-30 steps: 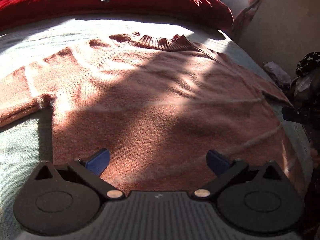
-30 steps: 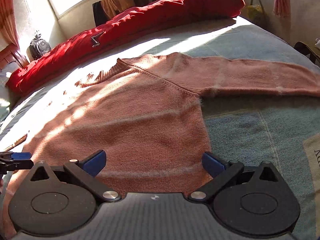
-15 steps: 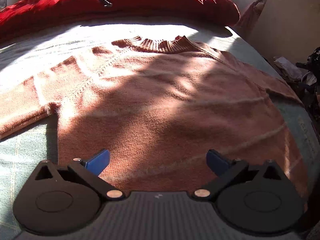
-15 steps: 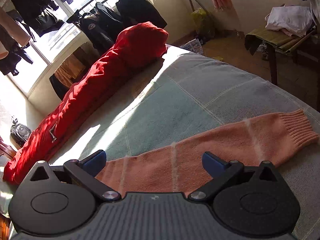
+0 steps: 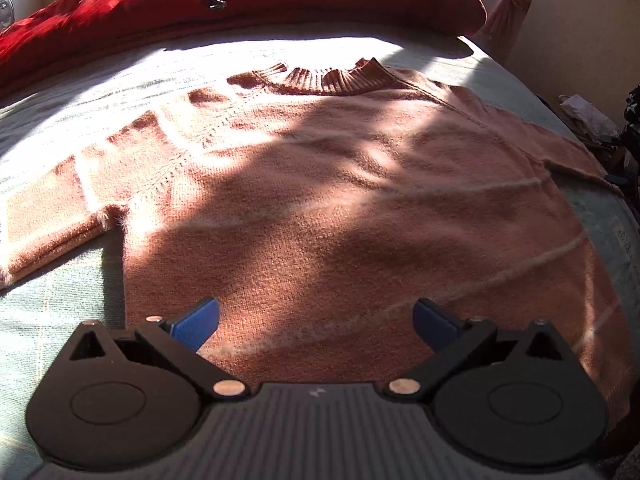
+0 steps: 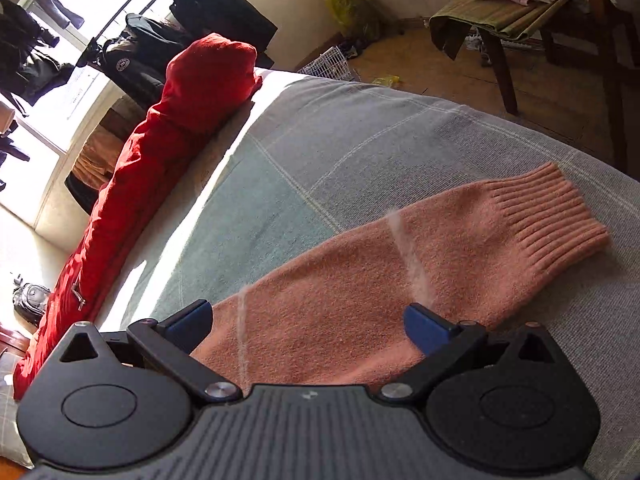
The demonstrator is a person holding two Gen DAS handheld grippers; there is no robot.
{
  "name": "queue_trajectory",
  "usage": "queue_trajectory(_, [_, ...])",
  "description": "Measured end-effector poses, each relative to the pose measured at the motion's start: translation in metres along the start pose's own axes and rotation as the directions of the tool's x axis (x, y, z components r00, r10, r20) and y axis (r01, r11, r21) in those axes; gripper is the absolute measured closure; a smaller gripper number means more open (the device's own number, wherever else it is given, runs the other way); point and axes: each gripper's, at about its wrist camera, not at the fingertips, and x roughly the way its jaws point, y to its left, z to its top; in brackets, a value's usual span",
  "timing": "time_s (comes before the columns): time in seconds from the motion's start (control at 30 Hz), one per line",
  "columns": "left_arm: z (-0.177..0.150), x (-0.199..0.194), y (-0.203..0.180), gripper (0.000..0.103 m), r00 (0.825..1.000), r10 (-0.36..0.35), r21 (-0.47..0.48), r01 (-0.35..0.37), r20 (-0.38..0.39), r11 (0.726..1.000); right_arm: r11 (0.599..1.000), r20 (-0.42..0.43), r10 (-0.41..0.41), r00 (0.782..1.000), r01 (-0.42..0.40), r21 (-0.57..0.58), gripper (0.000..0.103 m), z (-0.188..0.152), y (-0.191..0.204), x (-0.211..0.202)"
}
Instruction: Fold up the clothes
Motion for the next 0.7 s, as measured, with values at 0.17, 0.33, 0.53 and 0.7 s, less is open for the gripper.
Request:
queue_trajectory(0.17, [-0.002,-0.006,-0.007,0.001,1.000,0.016,-0.002,-0.016,0.004,1.000,0.991,0.056,-0.126,0.990,0.124,0.042,0.000,0.015,-0.023,-0.008])
queue_trajectory(0.33, [-0.006,-0.021,-0.018,0.001,0.999,0.043,-0.002,-0.043,0.023,0.999,0.991,0.108,-0.104,0.989,0.094,0.091,0.000,0.022,-0.034,-0.009])
queue_trajectory(0.53, [-0.018,-0.045,-0.036,0.001,0.994,0.102,-0.027,-0.101,0.045,0.995,0.995,0.109,-0.082,0.991,0.075,0.070,0.000,0.013,-0.023,-0.008])
queue_trajectory(0.7, [-0.032,-0.059,-0.051,0.001,0.991,0.128,-0.065,-0.125,0.048,0.990,0.986,0.047,0.104,0.993,-0.097,-0.136,0.000,-0.014,0.046,-0.020])
